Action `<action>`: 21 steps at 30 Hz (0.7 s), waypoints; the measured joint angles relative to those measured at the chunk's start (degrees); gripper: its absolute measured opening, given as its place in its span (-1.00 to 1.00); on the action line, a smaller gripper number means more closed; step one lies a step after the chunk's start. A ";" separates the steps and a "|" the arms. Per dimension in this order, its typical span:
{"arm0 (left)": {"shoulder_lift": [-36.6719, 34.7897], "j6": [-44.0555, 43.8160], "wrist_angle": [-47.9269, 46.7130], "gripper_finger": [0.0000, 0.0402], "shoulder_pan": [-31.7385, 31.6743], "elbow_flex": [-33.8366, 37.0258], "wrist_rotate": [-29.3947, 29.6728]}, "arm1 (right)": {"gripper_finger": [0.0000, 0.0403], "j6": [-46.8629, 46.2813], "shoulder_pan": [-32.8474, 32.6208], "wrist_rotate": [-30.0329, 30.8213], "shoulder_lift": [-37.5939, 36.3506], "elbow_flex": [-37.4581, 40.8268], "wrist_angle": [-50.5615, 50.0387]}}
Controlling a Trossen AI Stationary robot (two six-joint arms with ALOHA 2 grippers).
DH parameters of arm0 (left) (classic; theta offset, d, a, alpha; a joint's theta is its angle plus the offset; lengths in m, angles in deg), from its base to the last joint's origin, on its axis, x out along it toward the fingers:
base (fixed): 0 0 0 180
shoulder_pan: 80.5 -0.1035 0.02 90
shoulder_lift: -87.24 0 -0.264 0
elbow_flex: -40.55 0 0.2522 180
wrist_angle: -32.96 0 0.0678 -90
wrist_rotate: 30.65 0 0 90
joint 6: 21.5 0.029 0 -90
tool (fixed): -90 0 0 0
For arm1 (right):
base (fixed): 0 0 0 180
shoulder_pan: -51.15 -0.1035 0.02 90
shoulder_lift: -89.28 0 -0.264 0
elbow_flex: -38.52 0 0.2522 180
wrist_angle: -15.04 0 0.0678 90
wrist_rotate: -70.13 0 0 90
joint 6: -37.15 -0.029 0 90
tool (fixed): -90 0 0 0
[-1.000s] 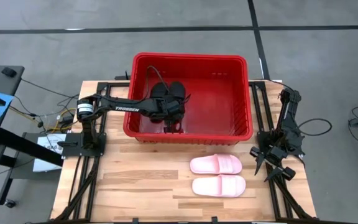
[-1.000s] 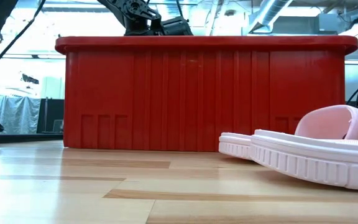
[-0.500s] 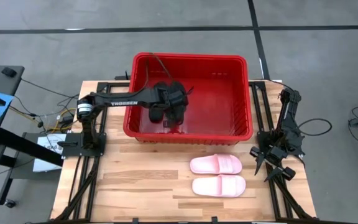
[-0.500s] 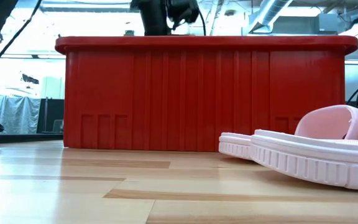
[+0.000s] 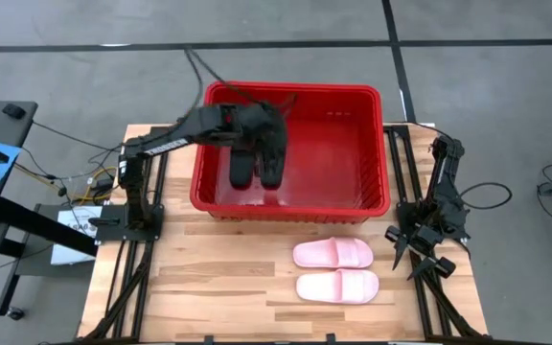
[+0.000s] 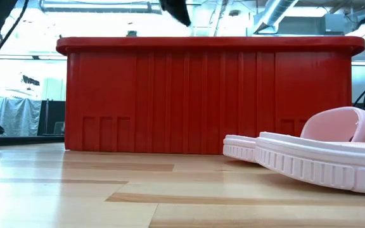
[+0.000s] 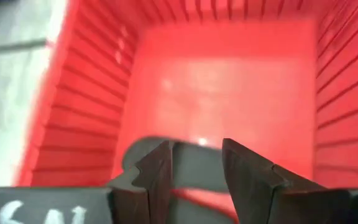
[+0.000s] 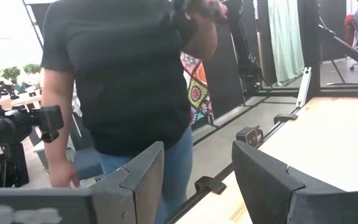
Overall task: Pick and place slides into bin
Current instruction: Put the pink slipper into the red bin
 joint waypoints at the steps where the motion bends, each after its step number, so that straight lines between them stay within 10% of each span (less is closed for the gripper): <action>1: -0.39 0.00 -0.22 -0.34 0.31 -1.94 -0.38 | -0.10 -0.01 0.00 0.01 -0.01 -0.01 0.01; 13: -16.41 -2.14 8.17 -0.34 3.01 -6.01 -8.33 | -0.10 0.00 0.00 0.00 -0.01 0.00 0.01; 21: -29.36 -6.99 18.17 -0.34 7.26 7.85 -12.14 | -0.10 0.01 0.00 0.01 0.01 -0.01 -0.03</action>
